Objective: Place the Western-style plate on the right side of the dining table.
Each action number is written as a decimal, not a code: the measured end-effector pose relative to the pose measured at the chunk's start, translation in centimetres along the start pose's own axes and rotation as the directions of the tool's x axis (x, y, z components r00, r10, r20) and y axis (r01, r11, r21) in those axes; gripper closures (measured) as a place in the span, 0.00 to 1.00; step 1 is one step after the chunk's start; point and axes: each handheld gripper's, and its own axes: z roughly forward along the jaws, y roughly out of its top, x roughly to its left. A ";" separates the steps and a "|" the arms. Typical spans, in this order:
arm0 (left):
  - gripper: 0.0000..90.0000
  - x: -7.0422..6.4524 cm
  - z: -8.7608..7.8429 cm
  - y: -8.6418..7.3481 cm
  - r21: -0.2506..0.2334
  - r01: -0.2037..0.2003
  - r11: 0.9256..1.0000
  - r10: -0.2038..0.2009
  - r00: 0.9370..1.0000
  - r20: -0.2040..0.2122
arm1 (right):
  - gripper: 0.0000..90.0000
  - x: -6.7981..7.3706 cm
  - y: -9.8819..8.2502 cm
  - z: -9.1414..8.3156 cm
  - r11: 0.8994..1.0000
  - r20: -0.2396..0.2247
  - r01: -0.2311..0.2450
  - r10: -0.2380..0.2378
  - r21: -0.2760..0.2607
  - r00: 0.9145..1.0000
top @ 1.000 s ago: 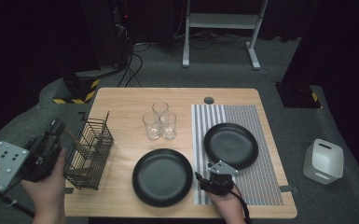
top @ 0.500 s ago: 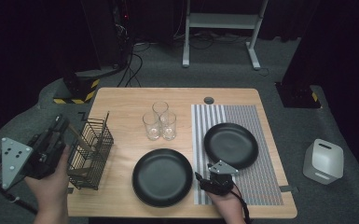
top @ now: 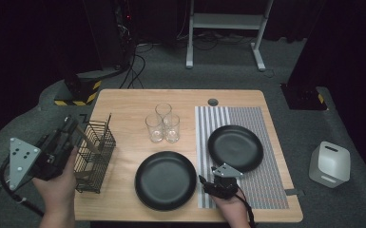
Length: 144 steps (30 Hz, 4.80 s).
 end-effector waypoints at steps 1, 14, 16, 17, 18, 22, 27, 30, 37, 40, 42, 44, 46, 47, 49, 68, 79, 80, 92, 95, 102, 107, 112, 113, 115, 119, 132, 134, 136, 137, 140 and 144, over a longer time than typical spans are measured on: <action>0.92 -0.1 0.0 0.0 0.001 0.002 1.000 -0.002 1.000 0.003 | 0.43 0.0 0.0 0.0 1.000 0.001 -0.001 0.001 -0.001 1.000; 0.92 -1.6 0.4 -1.2 0.018 0.023 1.000 -0.024 0.998 0.055 | 0.44 0.2 0.0 -0.1 1.000 0.004 0.006 -0.006 -0.006 1.000; 0.92 -1.8 0.5 -1.4 0.024 0.024 0.999 -0.025 0.998 0.060 | 0.44 0.1 0.0 -0.1 1.000 0.004 0.014 -0.014 -0.010 1.000; 0.92 -1.9 0.5 -1.5 0.027 0.024 0.999 -0.025 0.998 0.061 | 0.44 0.1 0.0 -0.1 1.000 0.006 0.014 -0.014 -0.012 1.000; 0.92 -2.0 0.6 -1.6 0.028 0.027 0.999 -0.028 0.998 0.065 | 0.44 0.1 -0.1 -0.1 1.000 0.006 0.012 -0.012 -0.013 1.000; 0.92 -2.4 0.8 -2.0 0.032 0.033 0.999 -0.036 0.997 0.075 | 0.44 0.2 -0.1 -0.2 1.000 0.004 0.014 -0.014 -0.015 1.000; 0.92 -3.0 1.1 -2.5 0.035 0.045 0.998 -0.049 0.994 0.096 | 0.44 0.2 -0.1 -0.2 1.000 0.007 0.015 -0.015 -0.017 1.000; 0.92 -3.3 1.2 -2.8 0.035 0.047 0.998 -0.050 0.993 0.106 | 0.44 0.3 0.0 -0.3 1.000 0.008 0.021 -0.021 -0.021 1.000; 0.92 -4.1 1.6 -3.4 0.043 0.057 0.997 -0.062 0.989 0.136 | 0.43 0.4 0.1 -0.4 0.999 0.009 0.027 -0.026 -0.035 1.000; 0.92 -4.5 1.8 -3.6 0.044 0.057 0.997 -0.063 0.988 0.144 | 0.43 0.3 0.2 -0.4 0.999 0.010 0.031 -0.030 -0.041 0.999; 0.92 -4.7 1.9 -3.8 0.044 0.059 0.997 -0.065 0.987 0.150 | 0.43 0.3 0.2 -0.5 0.999 0.010 0.031 -0.031 -0.043 0.999; 0.92 -4.9 2.0 -3.9 0.042 0.064 0.997 -0.069 0.986 0.154 | 0.43 0.3 0.2 -0.6 0.998 0.010 0.031 -0.031 -0.045 0.999; 0.92 -5.0 2.1 -4.2 0.040 0.073 0.997 -0.078 0.985 0.156 | 0.44 0.3 0.2 -0.6 0.998 0.010 0.032 -0.031 -0.050 0.999; 0.92 -5.1 2.1 -4.2 0.044 0.075 0.996 -0.081 0.984 0.156 | 0.44 0.4 0.2 -0.6 0.998 0.011 0.034 -0.034 -0.051 0.999; 0.92 -5.3 2.2 -4.4 0.046 0.080 0.996 -0.087 0.983 0.161 | 0.44 0.5 0.3 -0.6 0.998 0.009 0.035 -0.034 -0.056 0.999; 0.92 -7.4 3.1 -5.4 0.058 0.087 0.995 -0.098 0.970 0.223 | 0.42 1.4 2.1 -1.2 0.992 -0.028 0.044 -0.048 -0.119 0.998; 0.92 -8.3 3.7 -5.5 0.068 0.095 0.993 -0.110 0.960 0.256 | 0.44 2.0 3.8 -1.4 0.987 -0.053 0.058 -0.066 -0.151 0.996; 0.92 -8.4 3.8 -5.6 0.069 0.097 0.993 -0.111 0.960 0.258 | 0.45 2.0 4.0 -1.5 0.986 -0.053 0.059 -0.068 -0.156 0.996; 0.92 -9.5 4.2 -5.8 0.068 0.105 0.992 -0.121 0.949 0.293 | 0.44 2.7 5.8 -2.4 0.974 -0.061 0.077 -0.091 -0.212 0.994; 0.92 -9.9 4.3 -5.8 0.071 0.101 0.992 -0.118 0.946 0.303 | 0.44 2.9 6.2 -2.4 0.974 -0.065 0.079 -0.094 -0.210 0.993; 0.92 -10.8 4.6 -6.1 0.084 0.090 0.992 -0.113 0.939 0.326 | 0.47 3.4 6.9 -2.7 0.972 -0.063 0.077 -0.093 -0.220 0.994; 0.92 -11.5 4.8 -6.3 0.090 0.087 0.992 -0.113 0.933 0.342 | 0.50 3.6 7.3 -3.1 0.966 -0.068 0.075 -0.094 -0.246 0.993; 0.92 -11.8 5.0 -6.4 0.091 0.091 0.992 -0.117 0.931 0.345 | 0.51 3.7 7.6 -3.2 0.965 -0.101 0.057 -0.085 -0.255 0.991; 0.92 -11.8 5.1 -6.4 0.090 0.096 0.991 -0.121 0.931 0.344 | 0.52 3.8 7.7 -3.1 0.963 -0.102 0.059 -0.089 -0.261 0.991; 0.92 -12.0 5.3 -6.6 0.093 0.098 0.991 -0.125 0.929 0.349 | 0.52 4.1 7.7 -3.0 0.961 -0.104 0.066 -0.097 -0.268 0.990; 0.92 -12.3 5.5 -6.8 0.097 0.095 0.991 -0.124 0.926 0.356 | 0.52 4.6 8.0 -2.8 0.960 -0.107 0.076 -0.108 -0.268 0.988; 0.92 -13.4 6.0 -7.4 0.095 0.104 0.990 -0.133 0.916 0.379 | 0.57 5.7 8.8 -2.7 0.951 -0.135 0.094 -0.138 -0.294 0.981; 0.92 -13.6 6.1 -7.5 0.098 0.106 0.990 -0.136 0.913 0.384 | 0.58 5.8 9.0 -2.8 0.950 -0.139 0.094 -0.141 -0.298 0.980; 0.92 -13.8 6.3 -7.6 0.101 0.106 0.989 -0.138 0.910 0.392 | 0.58 6.0 9.1 -2.9 0.948 -0.142 0.095 -0.143 -0.304 0.979; 0.92 -14.0 6.4 -7.7 0.100 0.107 0.989 -0.138 0.908 0.396 | 0.58 6.1 9.2 -2.9 0.947 -0.141 0.097 -0.146 -0.306 0.979; 0.92 -14.4 6.6 -7.8 0.104 0.100 0.990 -0.134 0.906 0.401 | 0.58 6.3 9.3 -2.9 0.946 -0.149 0.096 -0.148 -0.309 0.978; 0.92 -14.8 6.9 -7.9 0.108 0.095 0.990 -0.132 0.903 0.408 | 0.59 6.7 9.5 -2.9 0.944 -0.164 0.092 -0.150 -0.316 0.975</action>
